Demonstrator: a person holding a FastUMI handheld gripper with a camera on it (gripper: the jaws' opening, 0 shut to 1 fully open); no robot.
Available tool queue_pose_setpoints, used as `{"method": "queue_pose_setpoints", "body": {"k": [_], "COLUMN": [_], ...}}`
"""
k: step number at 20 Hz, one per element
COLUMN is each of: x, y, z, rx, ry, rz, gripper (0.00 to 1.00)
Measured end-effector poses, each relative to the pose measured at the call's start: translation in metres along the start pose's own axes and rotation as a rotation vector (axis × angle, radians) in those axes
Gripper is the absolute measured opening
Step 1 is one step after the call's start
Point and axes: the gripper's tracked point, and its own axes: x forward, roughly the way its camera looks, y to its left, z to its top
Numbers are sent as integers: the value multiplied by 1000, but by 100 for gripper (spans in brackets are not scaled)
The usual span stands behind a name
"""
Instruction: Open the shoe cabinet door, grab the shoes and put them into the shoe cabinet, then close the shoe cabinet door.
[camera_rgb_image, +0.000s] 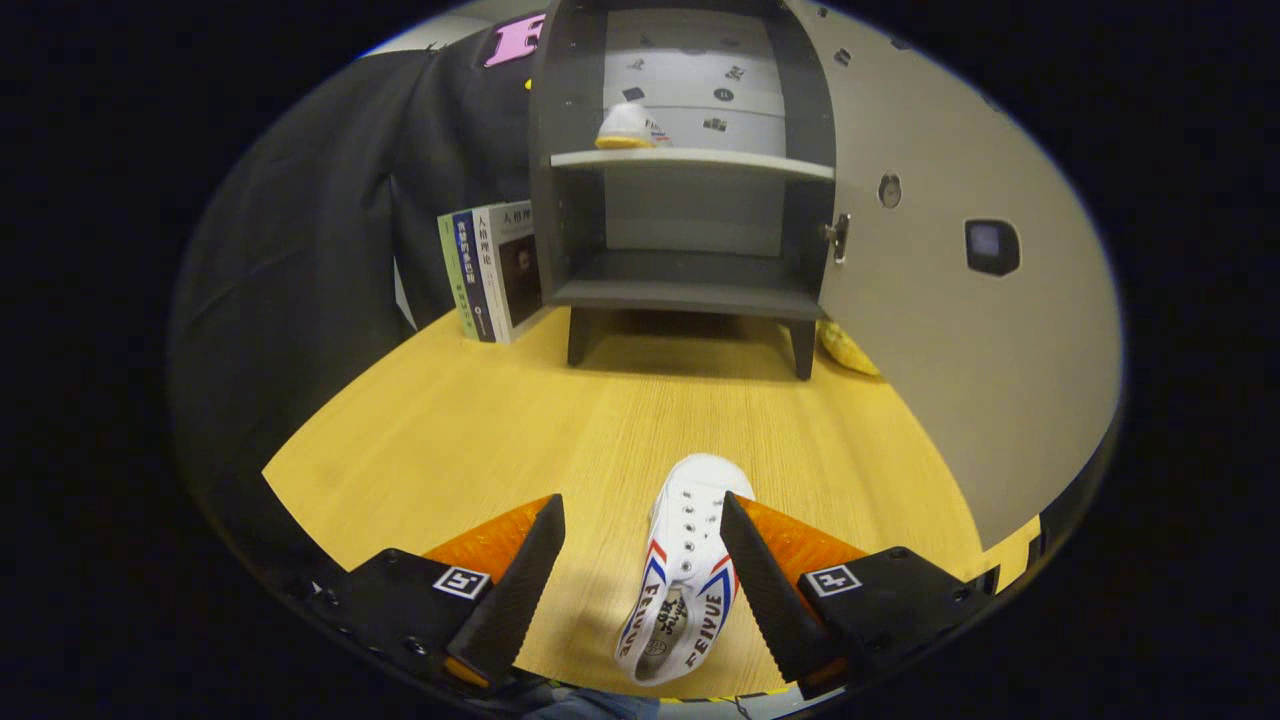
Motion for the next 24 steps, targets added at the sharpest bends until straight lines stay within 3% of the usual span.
{"method": "queue_pose_setpoints", "body": {"k": [3,8,11,16,17,18,21,24], "x": [14,34,41,42,43,40,45,42], "y": [2,1,-2,-11,-12,-12,-5,-4], "z": [-31,-54,-54,-56,-59,-55,-60,-55], "rx": [-6,-32,-55,-162,-192,-204,-146,-65], "ry": [101,189,213,231,243,233,210,176], "rz": [-10,-33,-88,-168,-166,-159,-82,-29], "gripper": [98,87,81,39,30,30,3,2]}}
